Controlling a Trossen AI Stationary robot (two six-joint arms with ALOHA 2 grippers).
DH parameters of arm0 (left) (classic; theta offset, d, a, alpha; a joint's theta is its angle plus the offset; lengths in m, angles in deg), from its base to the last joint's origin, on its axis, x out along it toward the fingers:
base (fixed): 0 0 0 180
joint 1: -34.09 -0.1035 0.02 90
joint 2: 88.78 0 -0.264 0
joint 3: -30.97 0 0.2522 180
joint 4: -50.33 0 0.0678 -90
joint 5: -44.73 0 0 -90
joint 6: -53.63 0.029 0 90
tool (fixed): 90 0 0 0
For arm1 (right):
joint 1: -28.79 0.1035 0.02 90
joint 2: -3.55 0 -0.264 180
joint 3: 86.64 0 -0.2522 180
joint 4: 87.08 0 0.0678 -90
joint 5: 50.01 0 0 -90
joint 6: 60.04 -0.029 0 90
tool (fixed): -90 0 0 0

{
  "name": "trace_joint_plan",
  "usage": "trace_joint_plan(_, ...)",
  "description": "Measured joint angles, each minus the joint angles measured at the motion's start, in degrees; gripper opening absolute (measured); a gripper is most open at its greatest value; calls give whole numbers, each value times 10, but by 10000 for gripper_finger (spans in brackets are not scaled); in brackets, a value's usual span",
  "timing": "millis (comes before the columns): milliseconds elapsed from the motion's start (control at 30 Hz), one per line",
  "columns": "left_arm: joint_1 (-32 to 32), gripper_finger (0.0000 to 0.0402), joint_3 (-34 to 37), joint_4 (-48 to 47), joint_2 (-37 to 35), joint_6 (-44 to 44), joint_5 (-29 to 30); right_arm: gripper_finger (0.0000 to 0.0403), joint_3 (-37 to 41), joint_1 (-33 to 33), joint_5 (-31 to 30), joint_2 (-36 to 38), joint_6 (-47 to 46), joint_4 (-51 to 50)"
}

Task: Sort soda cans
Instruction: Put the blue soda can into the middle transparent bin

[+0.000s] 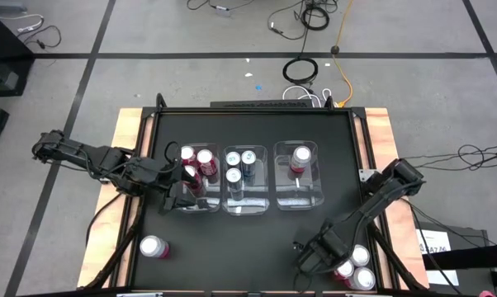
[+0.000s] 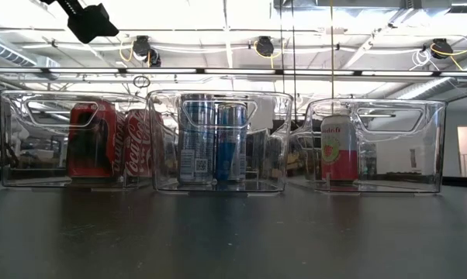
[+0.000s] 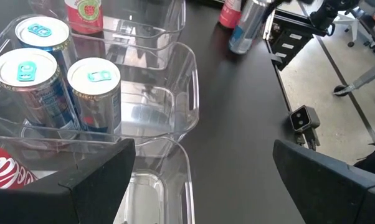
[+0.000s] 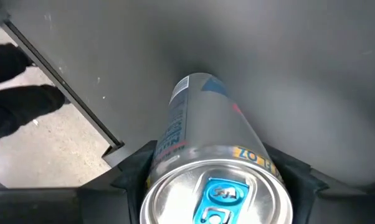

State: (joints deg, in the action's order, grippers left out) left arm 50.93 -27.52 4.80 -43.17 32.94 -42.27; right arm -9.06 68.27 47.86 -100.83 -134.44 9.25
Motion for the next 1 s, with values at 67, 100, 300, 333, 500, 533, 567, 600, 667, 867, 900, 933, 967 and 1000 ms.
trace_joint_plan(67,0,388,0,0,0,0,0,216,0,-10,-8,18,4,-16)
trace_joint_plan(100,0,388,0,0,0,0,0,216,0,-15,-13,26,7,-22)
trace_joint_plan(300,0,388,0,0,0,0,0,216,0,-50,-35,92,36,-25)
trace_joint_plan(333,0,388,0,0,0,0,0,216,0,-57,-35,102,41,-24)
trace_joint_plan(500,0,388,0,0,0,0,0,216,0,-97,-86,148,88,-20)
trace_joint_plan(533,0,388,0,0,0,0,0,216,0,-107,-90,155,100,-16)
trace_joint_plan(567,0,388,0,0,0,0,0,216,-2,-118,-94,159,114,-13)
trace_joint_plan(600,0,388,0,0,0,0,0,216,-9,-130,-96,160,131,-12)
trace_joint_plan(667,0,388,0,0,0,0,0,216,-28,-154,-96,159,173,-11)
trace_joint_plan(867,0,388,0,0,0,0,4,216,-120,-228,-125,121,310,-33)
trace_joint_plan(900,0,388,0,0,0,0,4,216,-137,-241,-125,110,330,-44)
trace_joint_plan(933,0,388,0,0,0,0,5,216,-157,-254,-125,97,349,-54)
trace_joint_plan(967,0,388,0,0,0,0,5,216,-177,-266,-125,83,367,-63)
trace_joint_plan(1000,0,388,0,0,0,0,5,216,-197,-277,-124,67,383,-73)
